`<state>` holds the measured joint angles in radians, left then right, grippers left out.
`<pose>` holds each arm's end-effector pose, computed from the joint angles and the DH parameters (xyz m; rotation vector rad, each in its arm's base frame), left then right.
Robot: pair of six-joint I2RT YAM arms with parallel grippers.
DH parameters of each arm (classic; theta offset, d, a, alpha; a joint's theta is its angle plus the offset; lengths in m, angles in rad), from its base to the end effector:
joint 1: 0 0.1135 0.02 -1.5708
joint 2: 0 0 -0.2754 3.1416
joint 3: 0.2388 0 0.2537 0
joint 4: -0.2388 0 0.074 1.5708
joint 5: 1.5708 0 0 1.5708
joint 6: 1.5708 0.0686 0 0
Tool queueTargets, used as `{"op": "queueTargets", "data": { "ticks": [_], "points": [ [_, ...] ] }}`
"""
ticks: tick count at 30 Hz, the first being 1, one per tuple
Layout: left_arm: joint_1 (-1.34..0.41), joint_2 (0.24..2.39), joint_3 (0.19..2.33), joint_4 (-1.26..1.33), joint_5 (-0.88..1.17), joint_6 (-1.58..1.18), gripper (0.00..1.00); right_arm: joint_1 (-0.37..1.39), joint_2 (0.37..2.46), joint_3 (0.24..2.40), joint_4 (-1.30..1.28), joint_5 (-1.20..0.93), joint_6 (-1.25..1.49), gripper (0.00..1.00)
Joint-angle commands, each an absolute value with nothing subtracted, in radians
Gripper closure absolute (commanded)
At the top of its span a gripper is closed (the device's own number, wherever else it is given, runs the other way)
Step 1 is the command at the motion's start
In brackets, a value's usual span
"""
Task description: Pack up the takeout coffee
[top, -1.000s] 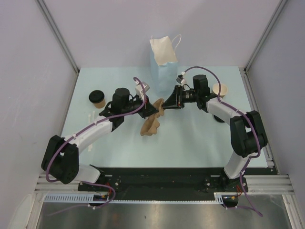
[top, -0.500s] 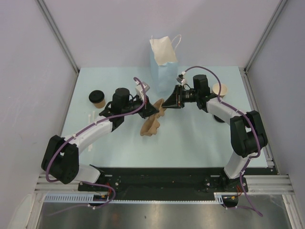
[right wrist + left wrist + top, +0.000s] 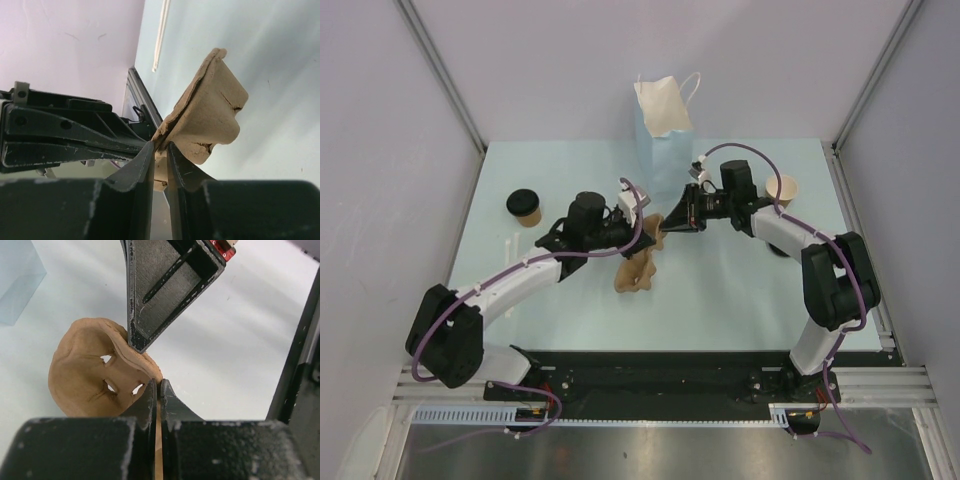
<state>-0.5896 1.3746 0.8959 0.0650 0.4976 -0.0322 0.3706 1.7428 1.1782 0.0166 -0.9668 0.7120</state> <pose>0.2608 -0.2139 0.2694 0.8754 1.8445 -0.8896 0.3560 0.1989 0.2448 -0.2653 2.2812 1.6281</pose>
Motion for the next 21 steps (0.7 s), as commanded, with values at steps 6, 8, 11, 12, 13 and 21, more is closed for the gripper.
{"op": "queueTargets", "data": {
  "ticks": [6, 8, 11, 12, 13, 21],
  "points": [
    [-0.658, 1.296, 0.923, 0.069, 0.476, 0.126, 1.00, 0.394, 1.746, 1.181, -0.026, -0.902, 0.660, 0.89],
    [-0.669, 1.284, 0.920, 0.071, 0.462, 0.146, 1.00, 0.396, 1.747, 1.184, -0.038, -0.896, 0.654, 0.93],
    [-0.675, 1.266, 0.911, 0.074, 0.454, 0.162, 1.00, 0.391, 1.743, 1.184, -0.048, -0.897, 0.640, 1.00],
    [-0.676, 1.266, 0.905, 0.072, 0.457, 0.164, 1.00, 0.390, 1.741, 1.184, -0.041, -0.902, 0.643, 1.00],
    [-0.680, 1.266, 0.905, 0.071, 0.462, 0.169, 1.00, 0.388, 1.744, 1.184, -0.031, -0.910, 0.650, 1.00],
    [-0.703, 1.255, 0.890, 0.067, 0.451, 0.215, 1.00, 0.397, 1.759, 1.184, 0.112, -0.977, 0.756, 1.00]
  ]
}}
